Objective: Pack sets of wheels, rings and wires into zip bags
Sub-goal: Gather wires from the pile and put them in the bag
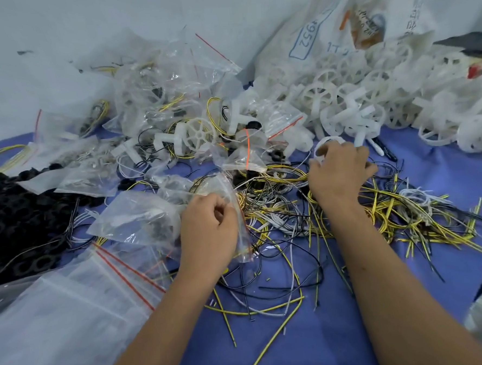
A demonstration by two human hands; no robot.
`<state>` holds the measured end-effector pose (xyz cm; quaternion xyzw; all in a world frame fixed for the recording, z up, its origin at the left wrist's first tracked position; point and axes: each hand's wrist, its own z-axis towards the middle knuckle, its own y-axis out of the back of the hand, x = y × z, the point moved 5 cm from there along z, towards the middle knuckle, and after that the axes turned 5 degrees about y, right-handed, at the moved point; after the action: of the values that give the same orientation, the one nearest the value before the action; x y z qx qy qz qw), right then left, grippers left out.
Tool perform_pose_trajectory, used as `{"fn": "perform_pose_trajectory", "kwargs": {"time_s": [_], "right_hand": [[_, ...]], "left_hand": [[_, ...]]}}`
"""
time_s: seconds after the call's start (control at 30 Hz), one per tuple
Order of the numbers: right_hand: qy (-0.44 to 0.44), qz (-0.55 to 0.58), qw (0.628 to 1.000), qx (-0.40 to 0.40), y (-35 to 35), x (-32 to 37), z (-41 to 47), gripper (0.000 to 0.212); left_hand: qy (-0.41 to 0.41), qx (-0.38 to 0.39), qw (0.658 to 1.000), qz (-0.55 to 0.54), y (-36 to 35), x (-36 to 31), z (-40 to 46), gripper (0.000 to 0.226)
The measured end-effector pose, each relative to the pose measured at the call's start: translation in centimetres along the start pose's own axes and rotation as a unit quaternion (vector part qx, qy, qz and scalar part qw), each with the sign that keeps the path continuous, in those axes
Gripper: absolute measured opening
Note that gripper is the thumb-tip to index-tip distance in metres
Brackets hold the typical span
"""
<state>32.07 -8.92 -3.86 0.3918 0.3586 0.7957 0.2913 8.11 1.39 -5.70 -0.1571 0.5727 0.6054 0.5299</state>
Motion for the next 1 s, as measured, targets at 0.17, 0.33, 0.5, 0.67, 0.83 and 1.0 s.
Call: {"fn": "perform_pose_trajectory", "kwargs": {"time_s": [0.17, 0.33, 0.5, 0.67, 0.83, 1.0], "right_hand": [[0.046, -0.036, 0.991, 0.119, -2.0, 0.7, -0.2, 0.053], [0.083, 0.023, 0.994, 0.068, -1.6, 1.2, -0.1, 0.045], [0.039, 0.033, 0.999, 0.019, -1.1, 1.0, -0.2, 0.069], [0.067, -0.01, 0.99, 0.125, -3.1, 0.9, -0.1, 0.061], [0.061, 0.01, 0.994, 0.091, -2.9, 0.9, 0.2, 0.047], [0.07, -0.009, 0.995, 0.075, -2.5, 1.0, 0.2, 0.032]], "left_hand": [[0.024, 0.007, 1.0, 0.019, -0.3, 0.3, -0.2, 0.031], [0.011, -0.006, 0.996, 0.084, 0.0, 0.4, -0.1, 0.034], [0.013, -0.016, 0.994, 0.108, 0.9, 1.1, 0.5, 0.025], [0.034, -0.019, 0.981, 0.19, 2.0, 2.2, 1.4, 0.021], [0.042, -0.033, 0.98, 0.193, 2.5, 2.5, 1.7, 0.027], [0.036, -0.032, 0.98, 0.191, 2.5, 2.5, 1.7, 0.026]]}}
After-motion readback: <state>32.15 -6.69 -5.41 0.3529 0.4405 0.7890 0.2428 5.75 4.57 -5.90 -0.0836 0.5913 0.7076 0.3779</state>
